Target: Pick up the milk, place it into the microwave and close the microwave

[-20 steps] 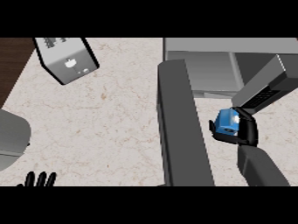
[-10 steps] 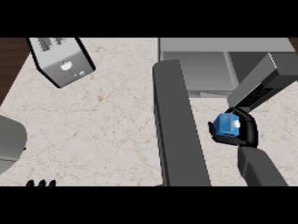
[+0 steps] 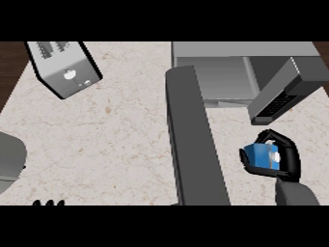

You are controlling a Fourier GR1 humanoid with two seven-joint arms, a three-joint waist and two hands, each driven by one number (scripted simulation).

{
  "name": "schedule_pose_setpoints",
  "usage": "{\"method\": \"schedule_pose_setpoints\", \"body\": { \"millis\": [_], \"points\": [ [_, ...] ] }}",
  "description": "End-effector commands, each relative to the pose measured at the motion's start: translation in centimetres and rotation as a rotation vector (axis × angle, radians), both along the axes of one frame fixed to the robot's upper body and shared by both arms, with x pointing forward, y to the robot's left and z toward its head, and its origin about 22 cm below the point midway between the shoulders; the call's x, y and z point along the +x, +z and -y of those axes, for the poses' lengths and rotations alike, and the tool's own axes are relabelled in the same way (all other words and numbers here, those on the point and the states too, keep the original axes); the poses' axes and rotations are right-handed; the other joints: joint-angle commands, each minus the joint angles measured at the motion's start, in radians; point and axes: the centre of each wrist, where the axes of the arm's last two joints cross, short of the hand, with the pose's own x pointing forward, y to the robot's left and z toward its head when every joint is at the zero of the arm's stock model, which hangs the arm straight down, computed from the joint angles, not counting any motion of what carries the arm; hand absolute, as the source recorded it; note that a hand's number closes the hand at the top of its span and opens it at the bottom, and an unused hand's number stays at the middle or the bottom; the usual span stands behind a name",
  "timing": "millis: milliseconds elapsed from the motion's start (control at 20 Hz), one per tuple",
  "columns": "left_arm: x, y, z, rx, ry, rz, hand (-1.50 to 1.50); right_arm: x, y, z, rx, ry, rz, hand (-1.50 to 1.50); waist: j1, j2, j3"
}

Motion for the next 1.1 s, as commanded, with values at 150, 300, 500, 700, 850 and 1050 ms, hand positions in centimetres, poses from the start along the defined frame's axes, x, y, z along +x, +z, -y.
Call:
{"method": "schedule_pose_setpoints", "body": {
  "millis": [150, 300, 500, 700, 850, 1050],
  "points": [
    [-0.5, 0.6, -0.2, -0.007, 0.031, -0.007, -1.50, -3.1, 2.7, -2.9, 0.194, 0.130, 0.027, 1.50, 0.000, 0.001, 0.001],
    [-1.4, 0.1, -0.9, -0.019, 0.052, 0.014, -1.50, -3.6, 4.1, -3.5, 0.268, 0.149, 0.033, 1.50, 0.008, 0.002, 0.001],
    [-1.2, -0.7, -0.4, -0.005, 0.023, 0.000, -1.50, -2.8, 4.6, -5.8, 0.239, 0.121, 0.027, 1.50, 0.016, 0.006, 0.002],
    [-1.3, -0.1, -1.8, -0.020, 0.045, 0.005, -1.50, 1.2, 8.2, -7.9, 0.140, 0.093, 0.053, 1.50, 0.023, 0.006, 0.002],
    [-1.9, -0.2, -1.9, -0.008, 0.035, 0.003, -1.50, 3.0, 6.6, -9.4, 0.105, 0.077, 0.037, 1.50, 0.029, 0.008, 0.002],
    [-1.4, -0.2, -2.6, -0.009, 0.046, 0.003, -1.50, 4.7, 6.3, -9.3, 0.096, 0.075, -0.007, 1.50, 0.026, 0.009, 0.002]
  ]
}}
